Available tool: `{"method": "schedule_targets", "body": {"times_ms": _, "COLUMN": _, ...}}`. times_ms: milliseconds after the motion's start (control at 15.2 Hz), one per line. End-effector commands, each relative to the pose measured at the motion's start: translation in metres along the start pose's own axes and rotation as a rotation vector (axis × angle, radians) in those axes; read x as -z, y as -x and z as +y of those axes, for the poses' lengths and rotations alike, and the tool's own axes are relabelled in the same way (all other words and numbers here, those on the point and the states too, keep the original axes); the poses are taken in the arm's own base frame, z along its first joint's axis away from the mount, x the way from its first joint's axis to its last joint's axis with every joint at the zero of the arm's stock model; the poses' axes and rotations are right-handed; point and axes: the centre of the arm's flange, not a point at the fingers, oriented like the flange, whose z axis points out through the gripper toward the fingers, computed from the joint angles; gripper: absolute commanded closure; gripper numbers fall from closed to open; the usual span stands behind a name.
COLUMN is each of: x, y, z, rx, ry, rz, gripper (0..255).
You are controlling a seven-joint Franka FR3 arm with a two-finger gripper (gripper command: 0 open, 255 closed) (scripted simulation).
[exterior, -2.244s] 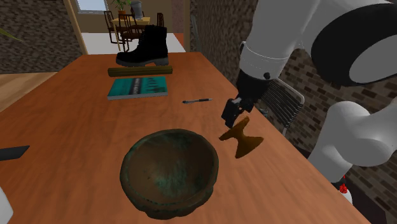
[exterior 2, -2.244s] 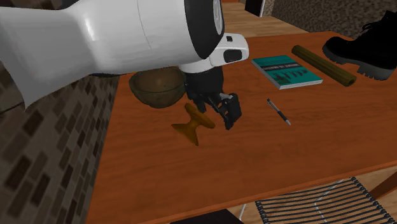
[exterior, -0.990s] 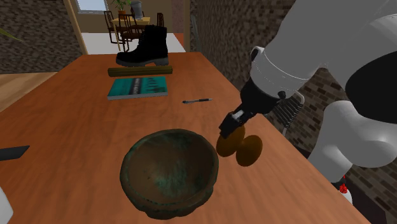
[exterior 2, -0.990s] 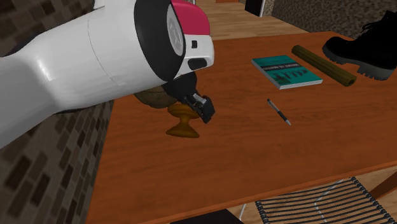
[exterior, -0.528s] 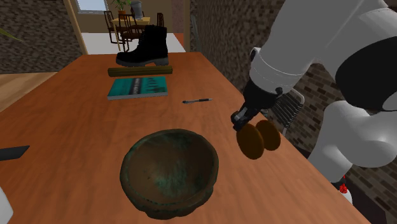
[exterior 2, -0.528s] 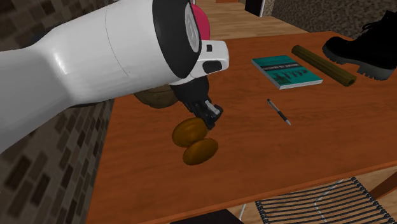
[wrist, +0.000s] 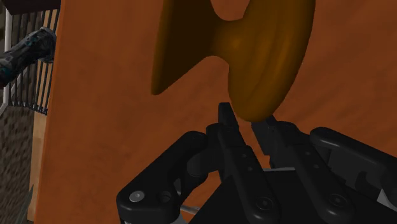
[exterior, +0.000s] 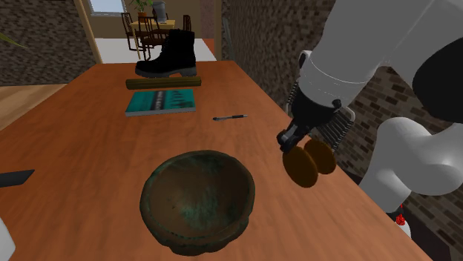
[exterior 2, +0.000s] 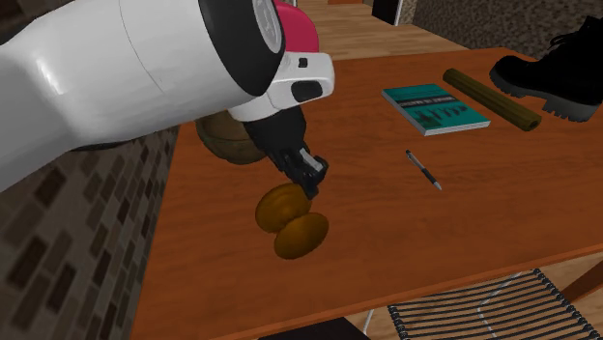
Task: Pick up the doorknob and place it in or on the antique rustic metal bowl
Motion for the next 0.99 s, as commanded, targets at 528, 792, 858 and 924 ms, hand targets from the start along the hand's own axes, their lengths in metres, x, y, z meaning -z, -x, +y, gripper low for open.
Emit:
{"method": "schedule_targets", "body": {"times_ms": 528, "x": 0.049, "y": -0.014, "z": 0.008, "rx": 0.0, "ry": 0.0, "rz": -0.002, "gripper": 255}}
{"method": "schedule_targets", "body": {"times_ms": 792, "x": 0.069, "y": -0.02, "z": 0.011, "rx": 0.0, "ry": 0.0, "rz": -0.002, "gripper": 255}}
{"method": "schedule_targets", "body": {"times_ms": 858, "x": 0.074, "y": -0.022, "z": 0.012, "rx": 0.0, "ry": 0.0, "rz": -0.002, "gripper": 255}}
{"method": "schedule_targets", "body": {"times_ms": 924, "x": 0.079, "y": -0.023, "z": 0.013, "rx": 0.0, "ry": 0.0, "rz": -0.002, "gripper": 255}}
